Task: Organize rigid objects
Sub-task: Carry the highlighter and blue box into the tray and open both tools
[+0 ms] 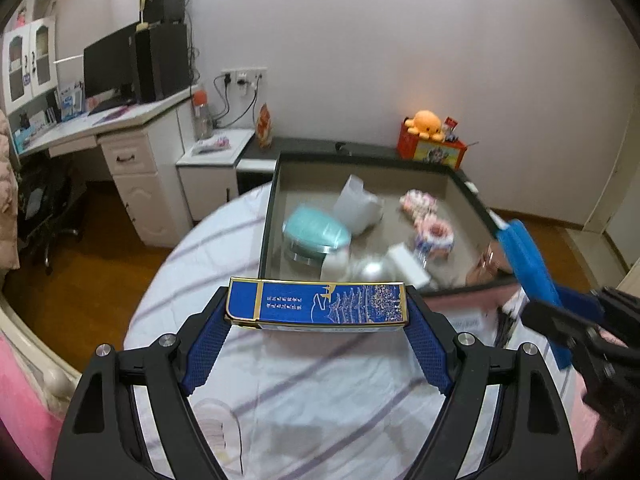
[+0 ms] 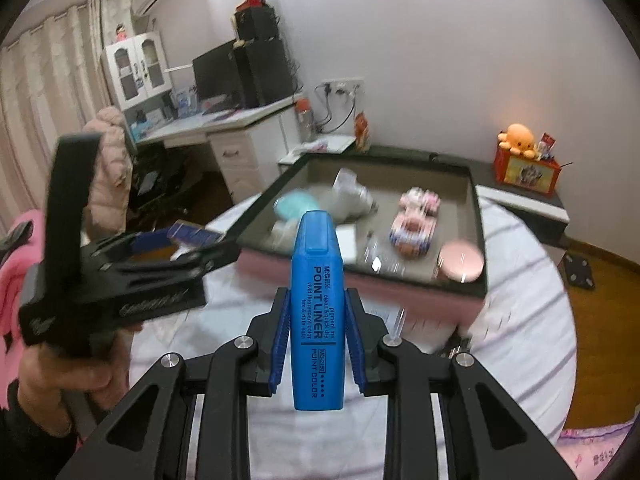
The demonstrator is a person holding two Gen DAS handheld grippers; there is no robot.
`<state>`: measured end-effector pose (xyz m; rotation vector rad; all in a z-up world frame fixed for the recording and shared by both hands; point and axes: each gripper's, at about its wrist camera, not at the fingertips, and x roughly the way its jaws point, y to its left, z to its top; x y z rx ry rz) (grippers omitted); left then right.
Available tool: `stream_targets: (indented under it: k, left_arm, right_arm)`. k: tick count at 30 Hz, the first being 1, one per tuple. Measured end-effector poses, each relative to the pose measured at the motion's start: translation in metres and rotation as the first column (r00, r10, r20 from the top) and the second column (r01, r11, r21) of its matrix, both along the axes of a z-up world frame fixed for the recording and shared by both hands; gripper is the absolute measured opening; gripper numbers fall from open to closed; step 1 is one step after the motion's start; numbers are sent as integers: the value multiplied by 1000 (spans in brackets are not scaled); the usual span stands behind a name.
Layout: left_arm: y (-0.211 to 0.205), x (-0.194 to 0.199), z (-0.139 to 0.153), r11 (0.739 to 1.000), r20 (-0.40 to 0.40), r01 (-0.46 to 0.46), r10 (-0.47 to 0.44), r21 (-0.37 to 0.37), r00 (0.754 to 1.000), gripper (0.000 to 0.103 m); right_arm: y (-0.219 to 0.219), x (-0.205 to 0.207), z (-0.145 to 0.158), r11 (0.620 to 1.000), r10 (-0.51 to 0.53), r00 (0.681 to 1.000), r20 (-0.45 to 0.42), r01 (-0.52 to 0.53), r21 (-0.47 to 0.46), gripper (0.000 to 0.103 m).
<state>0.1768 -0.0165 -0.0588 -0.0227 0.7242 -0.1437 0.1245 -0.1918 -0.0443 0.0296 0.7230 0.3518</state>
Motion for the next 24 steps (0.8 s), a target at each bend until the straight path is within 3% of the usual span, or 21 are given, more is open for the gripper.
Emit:
stream_targets:
  k: [6,11,24]
  left_arm:
    - [-12,38,11,1000,21,14,-14,-1,1000,83]
    - [-31,76,1,999,7,33,-33,30,999,83]
    - [-52,119,-38,998,-61,39,-36,54,998,84]
  right_arm:
    - [-10,61,3,998,-55,999,-1,54,-16,27]
    - [-19,110,-20,995,-98,993,-64,96,-30,27]
    - [-24,147,-53,991,-120,984,-129,112,-69,27]
